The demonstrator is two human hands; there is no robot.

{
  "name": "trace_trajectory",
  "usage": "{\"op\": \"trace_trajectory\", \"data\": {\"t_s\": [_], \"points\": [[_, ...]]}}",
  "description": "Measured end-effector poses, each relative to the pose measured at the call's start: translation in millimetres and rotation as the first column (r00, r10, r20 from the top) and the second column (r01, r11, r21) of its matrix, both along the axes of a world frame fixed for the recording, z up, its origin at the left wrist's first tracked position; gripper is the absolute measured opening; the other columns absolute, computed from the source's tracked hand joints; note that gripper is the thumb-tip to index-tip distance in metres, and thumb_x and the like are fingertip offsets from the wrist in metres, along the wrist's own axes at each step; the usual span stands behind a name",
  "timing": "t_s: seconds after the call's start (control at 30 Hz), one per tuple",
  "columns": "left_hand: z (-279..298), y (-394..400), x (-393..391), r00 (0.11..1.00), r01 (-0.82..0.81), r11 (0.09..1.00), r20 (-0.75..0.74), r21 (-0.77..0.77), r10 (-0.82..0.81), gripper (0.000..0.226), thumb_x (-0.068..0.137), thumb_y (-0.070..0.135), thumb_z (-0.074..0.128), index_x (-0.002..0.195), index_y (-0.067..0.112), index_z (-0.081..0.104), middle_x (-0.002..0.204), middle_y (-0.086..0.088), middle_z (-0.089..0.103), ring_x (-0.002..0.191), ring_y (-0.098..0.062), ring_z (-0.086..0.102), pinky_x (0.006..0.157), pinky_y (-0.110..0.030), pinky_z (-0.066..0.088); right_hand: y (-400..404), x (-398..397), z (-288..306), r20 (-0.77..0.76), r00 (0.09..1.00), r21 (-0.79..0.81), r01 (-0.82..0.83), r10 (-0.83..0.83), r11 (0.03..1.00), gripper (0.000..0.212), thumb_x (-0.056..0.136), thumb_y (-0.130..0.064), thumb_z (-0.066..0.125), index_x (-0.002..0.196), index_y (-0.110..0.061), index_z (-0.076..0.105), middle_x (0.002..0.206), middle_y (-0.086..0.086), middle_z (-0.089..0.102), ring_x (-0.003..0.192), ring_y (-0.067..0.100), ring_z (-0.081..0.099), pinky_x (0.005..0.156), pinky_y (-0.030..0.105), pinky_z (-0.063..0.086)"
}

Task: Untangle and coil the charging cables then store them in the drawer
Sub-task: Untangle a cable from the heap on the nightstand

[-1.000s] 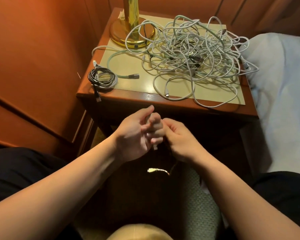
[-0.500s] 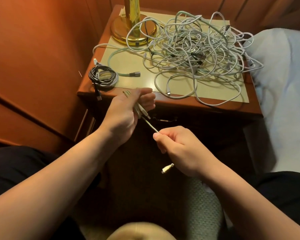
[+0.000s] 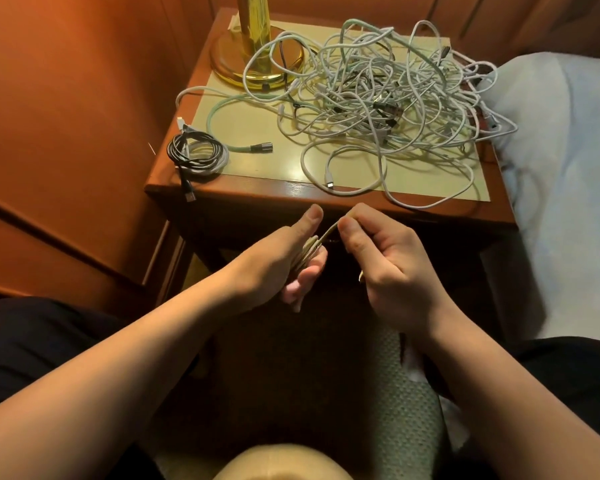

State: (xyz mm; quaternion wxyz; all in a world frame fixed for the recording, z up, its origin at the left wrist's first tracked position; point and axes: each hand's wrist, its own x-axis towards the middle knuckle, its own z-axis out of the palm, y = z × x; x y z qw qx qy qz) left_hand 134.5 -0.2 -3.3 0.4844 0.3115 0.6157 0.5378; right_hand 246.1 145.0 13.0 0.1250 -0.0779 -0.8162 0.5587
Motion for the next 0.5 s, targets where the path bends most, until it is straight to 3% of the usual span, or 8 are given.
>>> {"op": "trace_trajectory", "data": {"t_s": [0.1, 0.17, 0.2, 0.3, 0.4, 0.5], "points": [[4.3, -1.7, -0.6, 0.952, 0.035, 0.989, 0.296, 0.141, -0.076, 0.060, 0.104, 0.049, 0.030, 0.053, 0.018, 0.035, 0.038, -0.002, 0.026, 0.035, -0.016, 0.033, 0.046, -0.028, 0.046, 1.9, -6.6, -5.7, -0.001, 0.999, -0.018, 0.036, -0.036, 0.999, 0.028, 0.108, -0.030, 0.048, 0.084, -0.020, 0.060, 0.075, 0.001, 0.058, 0.071, 0.024, 0.054, 0.067, 0.048, 0.046], [4.8, -4.7, -4.8, 0.892, 0.008, 0.976, 0.440, 0.216, -0.105, 0.057, 0.107, 0.043, 0.031, 0.055, 0.018, 0.030, 0.039, -0.001, 0.022, 0.036, -0.014, 0.035, 0.045, -0.028, 0.047, 2.6, -8.8, -6.6, 0.036, 0.999, -0.070, 0.004, -0.002, 0.998, 0.023, 0.105, -0.038, 0.053, 0.099, -0.023, 0.069, 0.089, 0.017, 0.067, 0.085, 0.043, 0.062, 0.078, 0.062, 0.051], [4.8, -6.1, -7.1, 0.858, -0.010, 0.972, 0.502, 0.234, -0.112, 0.057, 0.108, 0.042, 0.030, 0.057, 0.018, 0.027, 0.039, 0.000, 0.021, 0.036, -0.013, 0.038, 0.045, -0.029, 0.048, 2.4, -8.9, -5.1, 0.062, 0.997, -0.093, -0.034, 0.040, 0.995, 0.022, 0.103, -0.039, 0.056, 0.109, -0.025, 0.072, 0.097, 0.019, 0.070, 0.093, 0.044, 0.065, 0.085, 0.064, 0.052], [4.1, -8.1, -11.0, 0.745, -0.033, 0.962, 0.648, 0.273, -0.158, 0.055, 0.109, 0.042, 0.031, 0.059, 0.019, 0.024, 0.038, 0.003, 0.023, 0.038, -0.012, 0.046, 0.050, -0.030, 0.051, 1.9, -5.1, -2.0, 0.109, 0.979, -0.171, -0.150, 0.170, 0.974, 0.023, 0.106, -0.021, 0.058, 0.121, -0.014, 0.074, 0.111, 0.005, 0.077, 0.109, 0.022, 0.072, 0.099, 0.046, 0.055], [6.2, -10.1, -8.6, 0.634, -0.002, 0.957, 0.741, 0.290, -0.223, 0.056, 0.109, 0.041, 0.032, 0.058, 0.018, 0.029, 0.038, 0.001, 0.028, 0.047, -0.016, 0.057, 0.060, -0.032, 0.058, 2.3, -3.8, -1.2, 0.123, 0.975, -0.173, -0.164, 0.187, 0.971, 0.021, 0.104, -0.022, 0.059, 0.109, -0.007, 0.073, 0.093, -0.001, 0.074, 0.087, 0.012, 0.068, 0.077, 0.029, 0.054], [17.9, -10.5, -4.9, 0.602, -0.029, 0.964, 0.774, 0.266, -0.195, 0.059, 0.109, 0.041, 0.033, 0.056, 0.018, 0.045, 0.040, -0.002, 0.043, 0.067, -0.020, 0.065, 0.080, -0.036, 0.059, 0.1, -3.9, 0.2, 0.102, 0.979, -0.154, -0.158, 0.174, 0.975, 0.026, 0.104, -0.030, 0.053, 0.102, -0.008, 0.066, 0.084, 0.010, 0.064, 0.072, 0.021, 0.057, 0.063, 0.032, 0.049]]}}
